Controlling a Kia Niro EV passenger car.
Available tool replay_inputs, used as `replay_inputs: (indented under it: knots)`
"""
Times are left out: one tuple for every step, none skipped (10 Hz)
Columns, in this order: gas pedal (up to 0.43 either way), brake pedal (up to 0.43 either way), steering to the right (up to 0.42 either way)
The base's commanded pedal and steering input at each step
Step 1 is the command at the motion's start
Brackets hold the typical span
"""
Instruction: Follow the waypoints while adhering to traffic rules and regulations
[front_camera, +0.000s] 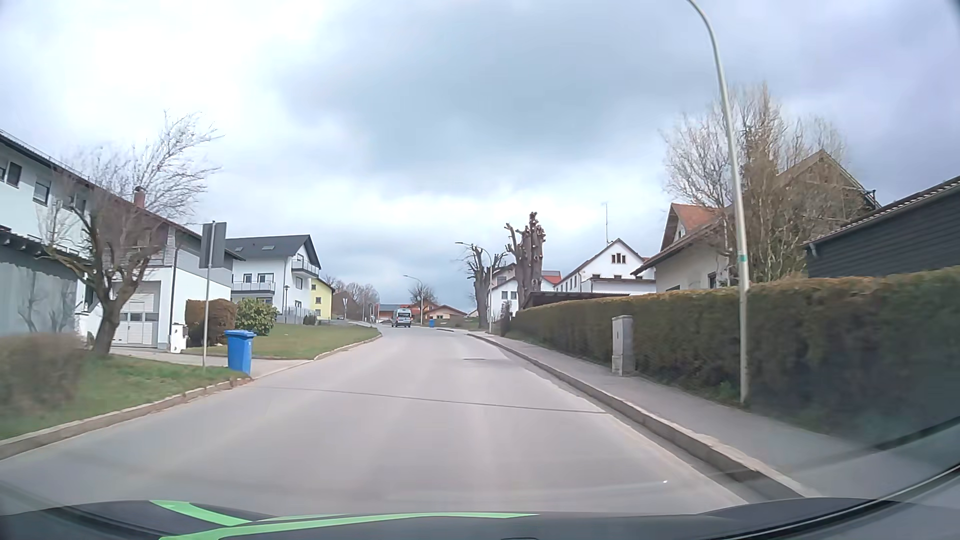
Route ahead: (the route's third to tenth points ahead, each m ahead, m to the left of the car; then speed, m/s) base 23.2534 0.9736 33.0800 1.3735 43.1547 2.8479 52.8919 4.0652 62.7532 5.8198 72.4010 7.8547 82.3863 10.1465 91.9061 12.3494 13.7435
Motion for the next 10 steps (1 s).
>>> replay_inputs:
  knots:
    - [0.287,0.0,-0.011]
    - [0.287,0.0,-0.011]
    - [0.287,0.0,-0.011]
    - [0.287,0.0,-0.011]
    - [0.287,0.0,-0.011]
    - [0.287,0.0,-0.011]
    - [0.287,0.0,-0.011]
    - [0.287,0.0,-0.011]
    - [0.287,0.0,-0.013]
    - [0.287,0.0,-0.014]
